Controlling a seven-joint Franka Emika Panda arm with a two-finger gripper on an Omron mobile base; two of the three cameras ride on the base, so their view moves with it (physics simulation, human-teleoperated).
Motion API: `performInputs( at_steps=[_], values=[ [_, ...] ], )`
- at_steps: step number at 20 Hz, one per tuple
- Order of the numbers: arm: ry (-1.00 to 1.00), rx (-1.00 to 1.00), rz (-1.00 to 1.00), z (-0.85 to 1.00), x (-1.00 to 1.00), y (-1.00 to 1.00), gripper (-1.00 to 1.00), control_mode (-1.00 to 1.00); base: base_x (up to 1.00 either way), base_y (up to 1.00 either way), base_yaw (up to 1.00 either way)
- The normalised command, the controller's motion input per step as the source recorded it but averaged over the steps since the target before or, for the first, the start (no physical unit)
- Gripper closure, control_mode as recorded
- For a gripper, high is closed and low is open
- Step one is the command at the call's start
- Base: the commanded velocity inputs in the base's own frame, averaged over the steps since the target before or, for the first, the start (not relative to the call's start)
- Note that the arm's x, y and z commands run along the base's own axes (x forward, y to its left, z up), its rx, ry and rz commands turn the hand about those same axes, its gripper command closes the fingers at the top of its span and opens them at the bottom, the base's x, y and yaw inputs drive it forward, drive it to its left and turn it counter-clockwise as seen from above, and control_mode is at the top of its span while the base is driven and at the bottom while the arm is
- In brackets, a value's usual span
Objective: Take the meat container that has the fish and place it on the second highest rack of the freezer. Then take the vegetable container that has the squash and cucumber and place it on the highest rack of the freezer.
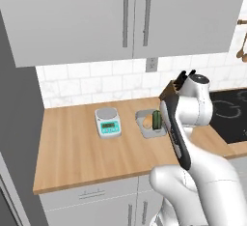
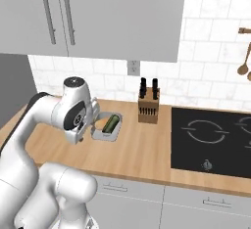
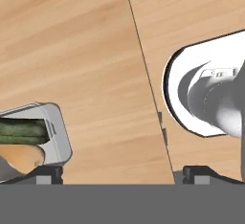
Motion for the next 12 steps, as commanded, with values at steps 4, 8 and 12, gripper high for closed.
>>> performInputs(
  at_steps=[4,8,12],
  values=[
    [-0.01,0.0,0.06,-0.19,0.54,0.0,-1.0,-1.0,0.0,0.0,0.0],
    [0.17,0.0,0.08,-0.02,0.45,0.0,-1.0,-1.0,0.0,0.0,0.0],
    [0.03,0.0,0.08,-0.16,0.57,0.0,-1.0,-1.0,0.0,0.0,0.0]
  ],
)
